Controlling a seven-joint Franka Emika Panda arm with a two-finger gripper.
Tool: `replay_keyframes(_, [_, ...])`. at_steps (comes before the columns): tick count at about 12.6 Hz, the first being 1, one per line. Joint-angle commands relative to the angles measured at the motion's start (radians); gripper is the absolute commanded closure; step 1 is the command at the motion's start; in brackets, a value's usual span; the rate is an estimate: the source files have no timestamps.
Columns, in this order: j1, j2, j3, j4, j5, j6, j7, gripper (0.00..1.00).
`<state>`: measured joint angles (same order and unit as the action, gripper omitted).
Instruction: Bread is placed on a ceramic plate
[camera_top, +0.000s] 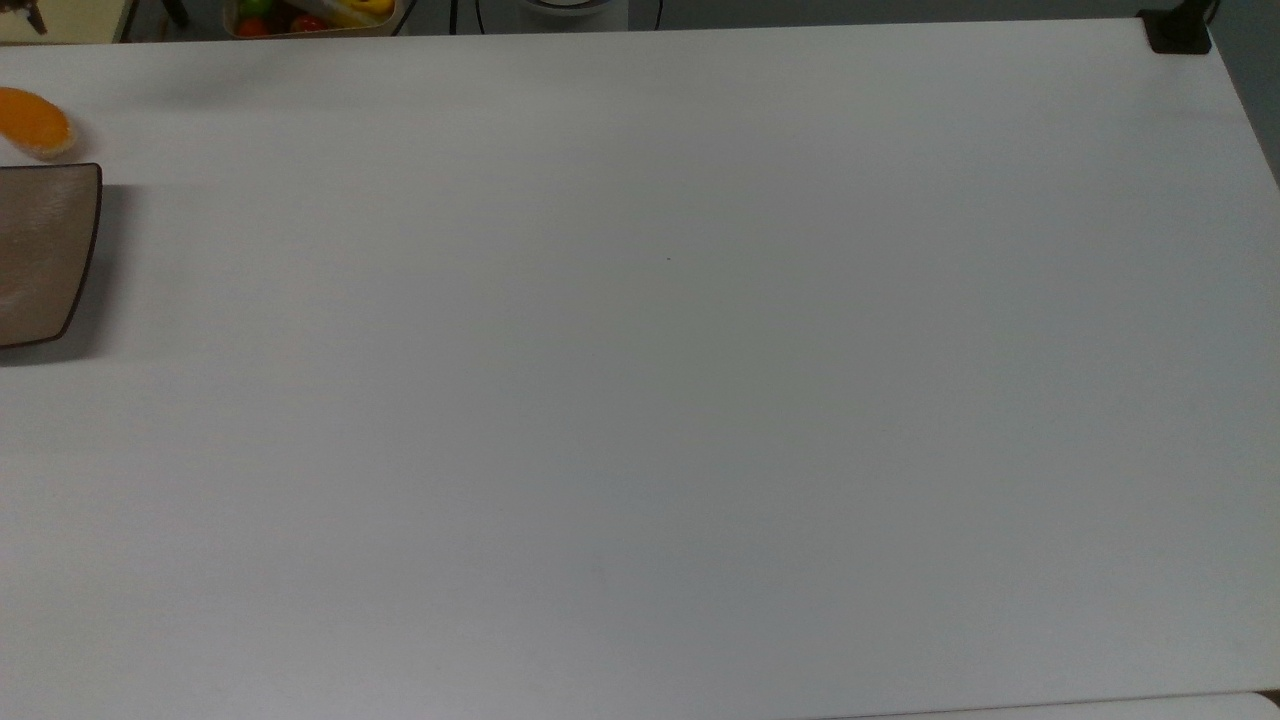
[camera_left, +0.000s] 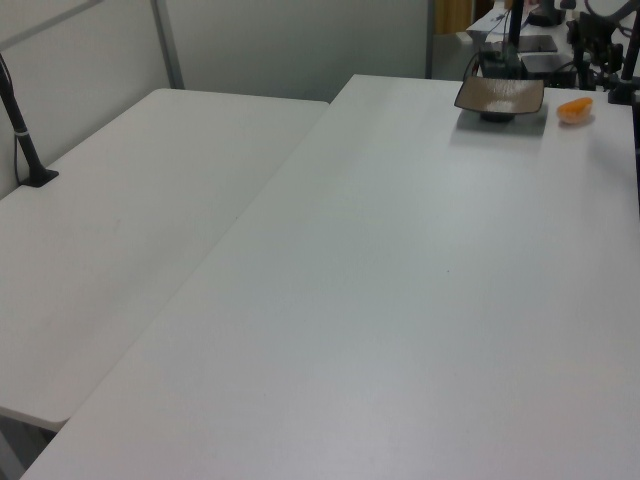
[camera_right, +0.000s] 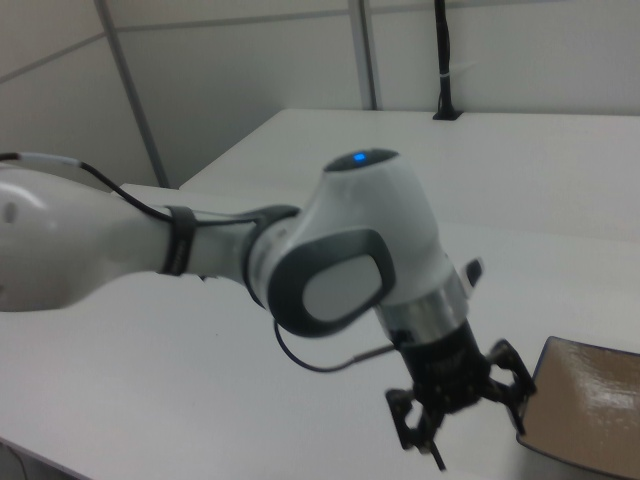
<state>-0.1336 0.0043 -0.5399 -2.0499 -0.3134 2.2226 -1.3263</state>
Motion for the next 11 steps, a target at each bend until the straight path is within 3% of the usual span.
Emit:
replay_keyframes(1, [-0.041, 0.097, -0.005, 0.005, -0.021, 0.100, -0.019, 0.00])
replay_keyframes(11, [-0.103, 0.309, -0.005, 0.074, -0.023, 0.284, -0.021, 0.00])
